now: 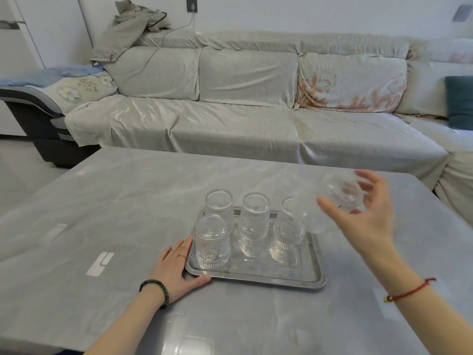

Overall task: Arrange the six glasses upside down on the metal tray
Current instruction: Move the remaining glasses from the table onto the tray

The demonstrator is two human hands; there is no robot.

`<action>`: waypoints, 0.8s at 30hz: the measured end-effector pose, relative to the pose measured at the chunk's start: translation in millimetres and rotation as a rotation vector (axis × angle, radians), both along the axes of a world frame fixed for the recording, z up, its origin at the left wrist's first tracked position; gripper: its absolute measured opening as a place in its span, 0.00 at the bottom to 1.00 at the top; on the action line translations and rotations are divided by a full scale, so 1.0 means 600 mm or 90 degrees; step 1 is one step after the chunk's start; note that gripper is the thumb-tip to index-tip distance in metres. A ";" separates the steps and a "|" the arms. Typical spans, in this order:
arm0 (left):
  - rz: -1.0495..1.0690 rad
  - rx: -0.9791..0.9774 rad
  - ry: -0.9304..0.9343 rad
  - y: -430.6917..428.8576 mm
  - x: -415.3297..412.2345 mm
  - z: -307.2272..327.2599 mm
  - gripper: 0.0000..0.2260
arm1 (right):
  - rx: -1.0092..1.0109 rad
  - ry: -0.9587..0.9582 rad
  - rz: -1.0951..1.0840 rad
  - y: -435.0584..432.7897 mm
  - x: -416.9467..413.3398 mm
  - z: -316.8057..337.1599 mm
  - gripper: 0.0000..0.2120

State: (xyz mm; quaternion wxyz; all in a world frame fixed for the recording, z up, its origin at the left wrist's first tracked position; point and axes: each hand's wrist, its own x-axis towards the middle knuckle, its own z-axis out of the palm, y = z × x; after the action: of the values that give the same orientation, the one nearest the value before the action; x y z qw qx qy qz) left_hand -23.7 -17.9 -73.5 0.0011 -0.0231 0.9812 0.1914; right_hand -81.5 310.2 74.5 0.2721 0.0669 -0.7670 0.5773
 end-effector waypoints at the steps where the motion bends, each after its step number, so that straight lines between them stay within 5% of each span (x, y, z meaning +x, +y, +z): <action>1: -0.001 0.001 0.001 0.000 0.000 0.001 0.49 | 0.002 -0.017 0.042 -0.016 0.018 -0.010 0.32; 5: -0.001 -0.002 -0.002 0.001 0.001 0.001 0.47 | 0.044 -0.084 0.130 -0.081 0.048 -0.066 0.32; 24: -0.019 0.013 0.027 -0.004 -0.002 -0.005 0.48 | 0.220 -0.176 0.105 -0.172 0.016 -0.157 0.34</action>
State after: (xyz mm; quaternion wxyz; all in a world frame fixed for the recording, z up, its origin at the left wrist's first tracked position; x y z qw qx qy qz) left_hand -24.7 -20.5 -76.4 -0.0166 -0.0047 0.9792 0.2020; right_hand -71.6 207.2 -19.5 0.1009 0.0955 -0.8763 0.4614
